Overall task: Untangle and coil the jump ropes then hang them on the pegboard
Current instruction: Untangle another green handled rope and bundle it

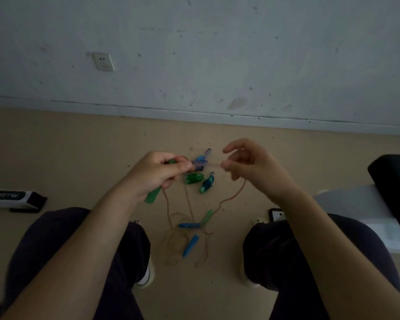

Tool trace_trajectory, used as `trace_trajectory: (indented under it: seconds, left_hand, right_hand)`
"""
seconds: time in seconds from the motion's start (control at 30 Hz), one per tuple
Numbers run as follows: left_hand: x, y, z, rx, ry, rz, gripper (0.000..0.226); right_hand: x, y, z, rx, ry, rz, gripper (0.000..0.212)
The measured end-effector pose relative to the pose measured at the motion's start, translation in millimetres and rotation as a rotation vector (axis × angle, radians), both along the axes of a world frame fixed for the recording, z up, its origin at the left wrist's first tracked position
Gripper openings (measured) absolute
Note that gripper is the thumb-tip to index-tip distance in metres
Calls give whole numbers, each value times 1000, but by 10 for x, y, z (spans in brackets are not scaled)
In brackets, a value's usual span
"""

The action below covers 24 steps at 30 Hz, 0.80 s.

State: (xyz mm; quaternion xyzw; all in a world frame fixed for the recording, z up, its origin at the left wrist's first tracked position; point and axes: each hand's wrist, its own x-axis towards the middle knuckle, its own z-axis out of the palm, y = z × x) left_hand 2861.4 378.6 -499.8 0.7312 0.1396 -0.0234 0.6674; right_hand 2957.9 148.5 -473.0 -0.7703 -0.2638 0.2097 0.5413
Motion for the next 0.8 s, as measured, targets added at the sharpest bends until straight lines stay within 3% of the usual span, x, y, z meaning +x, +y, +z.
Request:
trace_trajectory:
  seconds: [0.17, 0.27, 0.4, 0.53, 0.67, 0.8]
  left_hand:
    - [27, -215, -69, -12, 17, -140, 21]
    - [22, -78, 1, -10, -1, -92, 38]
    - [-1, 132, 33, 116, 33, 58, 23]
    - [-16, -29, 39, 64, 48, 12, 35]
    - [5, -219, -11, 25, 42, -130, 18]
    - [14, -135, 26, 37, 35, -112, 24]
  right_hand:
    - [-163, 189, -99, -38, 24, 161, 11]
    - [-80, 120, -54, -3, -65, 14, 6]
    - [74, -31, -18, 82, -86, -276, 2]
    - [31, -7, -33, 20, -39, -89, 15]
    - [-146, 153, -102, -37, -26, 136, 17]
    - [-94, 124, -88, -54, -167, -7, 4]
